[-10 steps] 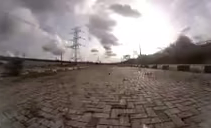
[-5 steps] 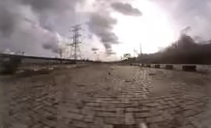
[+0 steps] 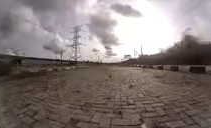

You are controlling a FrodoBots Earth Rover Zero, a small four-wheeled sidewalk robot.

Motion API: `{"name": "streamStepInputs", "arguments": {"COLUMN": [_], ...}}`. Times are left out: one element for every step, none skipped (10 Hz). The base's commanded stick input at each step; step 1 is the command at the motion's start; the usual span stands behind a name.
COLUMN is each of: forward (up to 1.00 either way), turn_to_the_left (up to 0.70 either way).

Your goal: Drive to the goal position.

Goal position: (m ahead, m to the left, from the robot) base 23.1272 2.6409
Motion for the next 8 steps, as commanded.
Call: {"name": "streamStepInputs", "arguments": {"forward": [1.00, 1.00, 1.00, 1.00, 1.00, 1.00, 1.00, 1.00], "turn_to_the_left": [-0.27, -0.27, -0.27, -0.27, -0.27, -0.27, -0.27, 0.00]}}
